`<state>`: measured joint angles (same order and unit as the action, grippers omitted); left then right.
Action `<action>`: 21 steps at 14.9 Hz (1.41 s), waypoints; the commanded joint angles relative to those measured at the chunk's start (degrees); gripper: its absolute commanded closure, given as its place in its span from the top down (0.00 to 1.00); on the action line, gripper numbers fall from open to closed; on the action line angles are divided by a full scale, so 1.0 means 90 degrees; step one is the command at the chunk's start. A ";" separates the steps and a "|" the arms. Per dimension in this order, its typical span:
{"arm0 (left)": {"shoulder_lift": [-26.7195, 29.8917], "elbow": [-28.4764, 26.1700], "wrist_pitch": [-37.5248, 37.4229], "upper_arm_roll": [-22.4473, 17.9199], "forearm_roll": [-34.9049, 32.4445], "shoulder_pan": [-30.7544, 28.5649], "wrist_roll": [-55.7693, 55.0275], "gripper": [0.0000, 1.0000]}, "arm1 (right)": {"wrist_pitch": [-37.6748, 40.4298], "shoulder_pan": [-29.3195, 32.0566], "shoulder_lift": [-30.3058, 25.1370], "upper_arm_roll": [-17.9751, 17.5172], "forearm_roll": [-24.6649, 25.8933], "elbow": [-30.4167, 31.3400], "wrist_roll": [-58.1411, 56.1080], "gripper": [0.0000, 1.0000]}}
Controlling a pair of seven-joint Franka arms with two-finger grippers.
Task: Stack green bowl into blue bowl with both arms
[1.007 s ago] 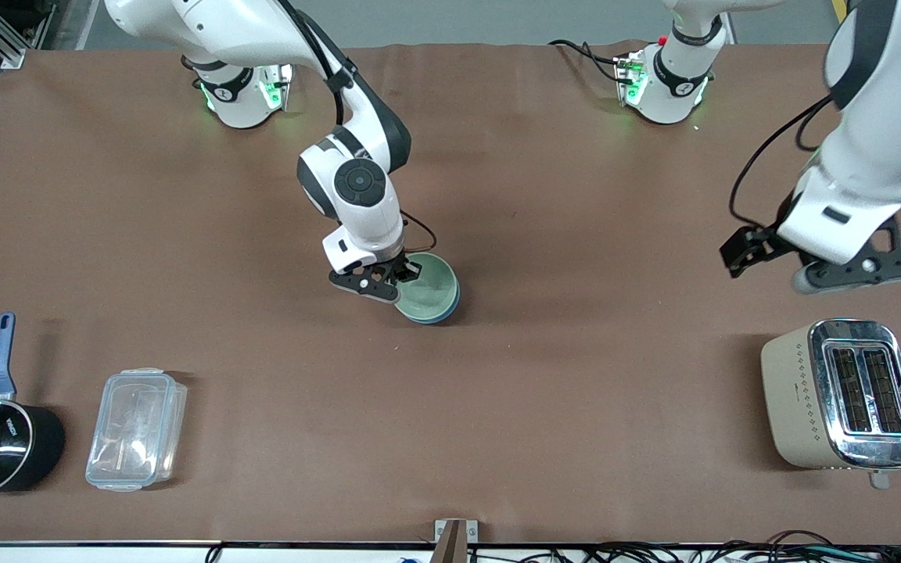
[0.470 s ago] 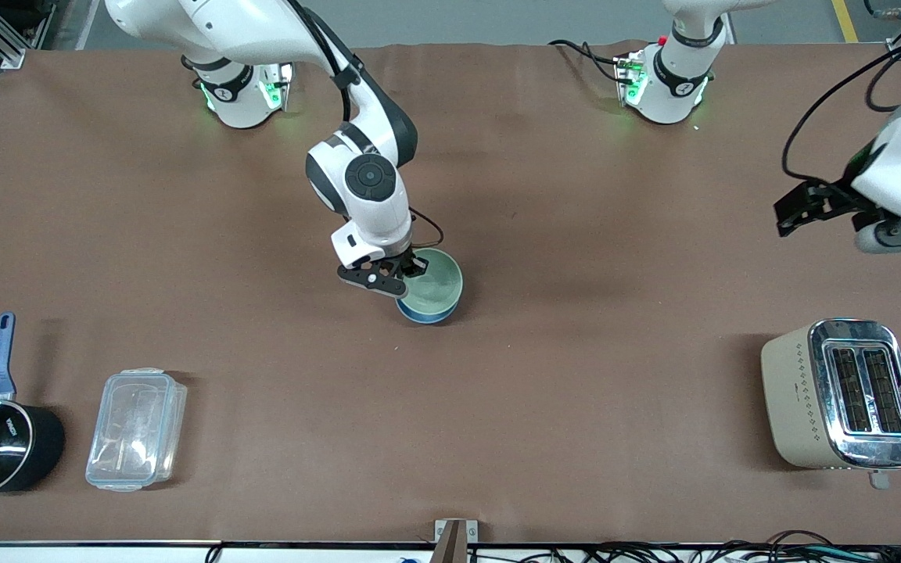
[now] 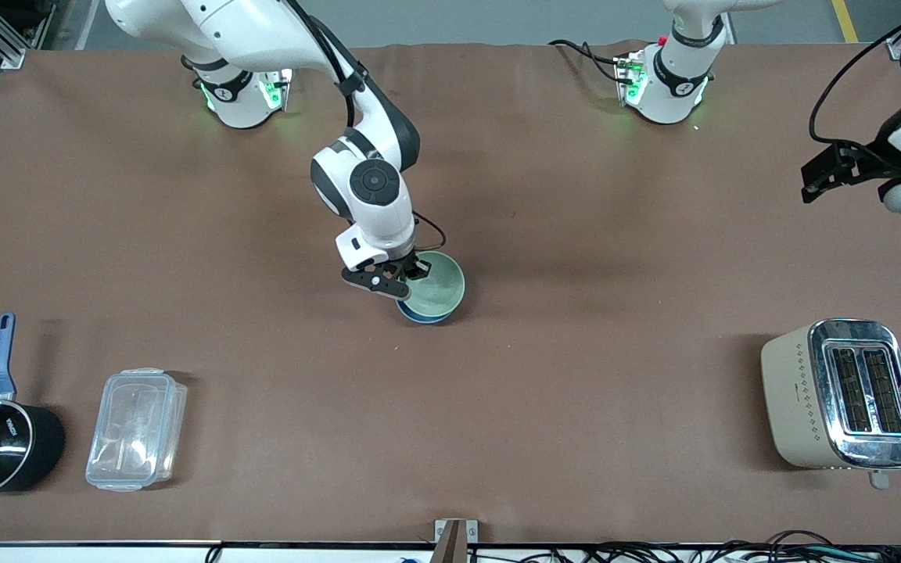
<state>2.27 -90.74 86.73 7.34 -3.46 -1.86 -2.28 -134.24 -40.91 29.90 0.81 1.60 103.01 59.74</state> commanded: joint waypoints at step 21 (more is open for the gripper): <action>0.0284 -0.0338 0.0070 -0.0181 0.0150 0.0324 0.0156 1.00 | 0.3069 0.3498 -0.2813 0.0135 0.0721 -0.0040 -0.5130 1.00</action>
<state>3.95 -93.71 87.37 5.37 -2.44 0.95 -2.03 -107.32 -13.71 8.93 3.37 7.12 99.07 19.44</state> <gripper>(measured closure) 0.000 0.000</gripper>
